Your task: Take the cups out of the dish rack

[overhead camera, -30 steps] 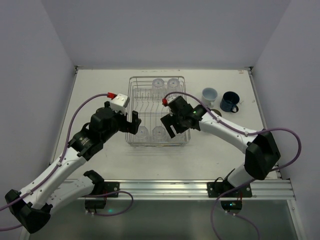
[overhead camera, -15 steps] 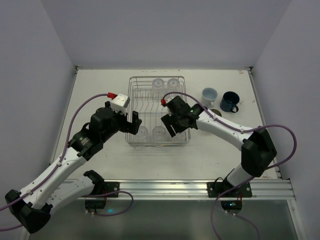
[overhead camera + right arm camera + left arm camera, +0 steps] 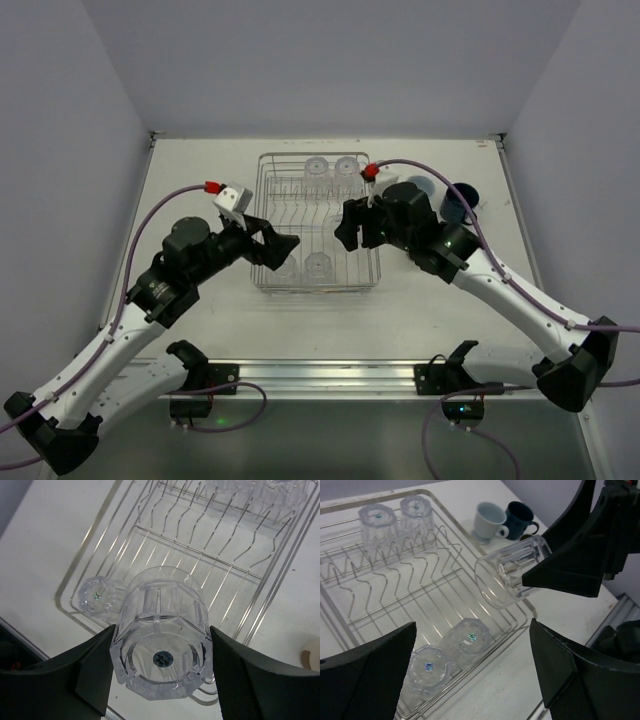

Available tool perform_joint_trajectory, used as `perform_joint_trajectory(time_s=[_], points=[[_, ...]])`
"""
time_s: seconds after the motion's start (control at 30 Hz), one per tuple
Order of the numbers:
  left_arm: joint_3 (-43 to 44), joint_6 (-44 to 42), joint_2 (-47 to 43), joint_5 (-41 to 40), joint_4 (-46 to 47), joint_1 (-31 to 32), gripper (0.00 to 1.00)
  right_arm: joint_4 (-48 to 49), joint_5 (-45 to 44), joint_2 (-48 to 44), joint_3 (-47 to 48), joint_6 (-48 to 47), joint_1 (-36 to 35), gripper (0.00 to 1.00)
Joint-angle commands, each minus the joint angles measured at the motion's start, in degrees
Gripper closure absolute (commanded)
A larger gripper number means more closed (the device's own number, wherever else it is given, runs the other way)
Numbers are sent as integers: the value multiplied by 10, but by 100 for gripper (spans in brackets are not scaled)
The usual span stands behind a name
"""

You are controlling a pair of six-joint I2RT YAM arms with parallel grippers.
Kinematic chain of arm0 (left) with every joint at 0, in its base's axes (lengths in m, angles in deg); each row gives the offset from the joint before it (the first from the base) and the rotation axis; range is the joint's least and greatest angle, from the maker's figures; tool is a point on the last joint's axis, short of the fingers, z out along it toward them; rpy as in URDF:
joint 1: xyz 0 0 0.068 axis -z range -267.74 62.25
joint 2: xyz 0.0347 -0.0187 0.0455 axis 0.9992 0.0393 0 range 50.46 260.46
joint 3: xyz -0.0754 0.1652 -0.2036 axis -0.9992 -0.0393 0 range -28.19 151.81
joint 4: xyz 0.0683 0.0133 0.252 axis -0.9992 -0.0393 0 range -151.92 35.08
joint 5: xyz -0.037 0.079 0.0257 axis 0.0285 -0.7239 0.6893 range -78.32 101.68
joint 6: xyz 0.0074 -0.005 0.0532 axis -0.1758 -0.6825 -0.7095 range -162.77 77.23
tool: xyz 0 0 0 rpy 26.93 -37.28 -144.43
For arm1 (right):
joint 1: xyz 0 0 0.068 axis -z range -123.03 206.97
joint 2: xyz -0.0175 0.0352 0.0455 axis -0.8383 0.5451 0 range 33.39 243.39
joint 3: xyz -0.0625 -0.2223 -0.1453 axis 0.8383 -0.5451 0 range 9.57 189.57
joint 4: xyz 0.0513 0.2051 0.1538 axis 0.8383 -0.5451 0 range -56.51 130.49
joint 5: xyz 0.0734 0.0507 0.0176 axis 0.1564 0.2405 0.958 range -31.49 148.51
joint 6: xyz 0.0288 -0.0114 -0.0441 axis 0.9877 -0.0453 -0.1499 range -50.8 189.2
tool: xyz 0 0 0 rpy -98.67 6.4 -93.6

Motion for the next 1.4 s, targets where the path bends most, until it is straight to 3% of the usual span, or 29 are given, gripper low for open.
perform_joint_trajectory(time_s=[0.0, 0.2, 0.4, 0.63, 0.8, 0.93, 1.13, 1.3, 1.37], points=[[-16, 93, 5, 97, 105, -4, 6, 170, 70, -49, -54, 100, 10, 86], [-49, 172, 29, 152, 204, -4, 13, 332, 143, -92, -140, 217, 13, 87], [-66, 198, 37, 154, 233, -4, 14, 417, 165, -120, -198, 275, 19, 89], [-72, 213, 52, 178, 257, -4, 17, 486, 185, -127, -244, 320, 36, 89], [-69, 196, 41, 145, 222, -4, 18, 493, 190, -147, -255, 326, 52, 90], [-84, 218, 45, 195, 285, -4, 25, 525, 220, -128, -259, 348, 55, 89], [-96, 242, 53, 246, 352, -4, 49, 623, 286, -77, -266, 397, 56, 88], [-103, 243, 31, 238, 383, -4, 77, 660, 309, -51, -266, 433, 55, 84], [-105, 242, 23, 230, 389, -4, 91, 671, 311, -41, -271, 449, 55, 76]])
